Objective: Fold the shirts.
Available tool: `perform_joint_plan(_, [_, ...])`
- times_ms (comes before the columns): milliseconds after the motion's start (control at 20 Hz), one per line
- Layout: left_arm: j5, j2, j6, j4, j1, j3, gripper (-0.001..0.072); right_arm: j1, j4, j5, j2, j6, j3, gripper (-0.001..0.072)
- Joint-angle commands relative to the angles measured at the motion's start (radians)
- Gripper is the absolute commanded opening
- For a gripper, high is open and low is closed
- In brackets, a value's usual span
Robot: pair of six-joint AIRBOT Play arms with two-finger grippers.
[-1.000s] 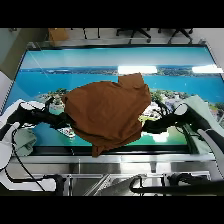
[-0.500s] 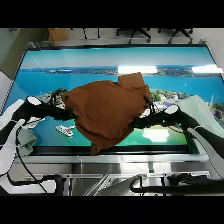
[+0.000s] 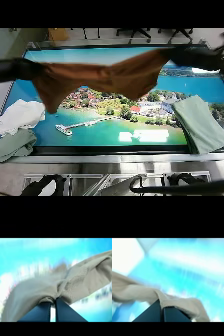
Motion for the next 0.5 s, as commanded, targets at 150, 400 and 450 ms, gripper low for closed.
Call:
perform_joint_plan(150, [0.003, 0.223, -0.048, 0.068, 0.0, 0.317, 0.0014, -0.068, -0.109, -0.003, 0.066, -0.003, 0.394, 0.0028])
perform_joint_plan(400, [-0.019, 0.194, -0.047, 0.073, -0.01, 0.185, 0.0015, -0.068, -0.148, 0.053, -0.006, -0.002, 0.405, 0.0028])
perform_joint_plan(450, [-0.021, 0.158, -0.042, 0.059, -0.032, 0.135, 0.0015, -0.068, -0.148, 0.082, -0.044, 0.002, 0.405, 0.0029])
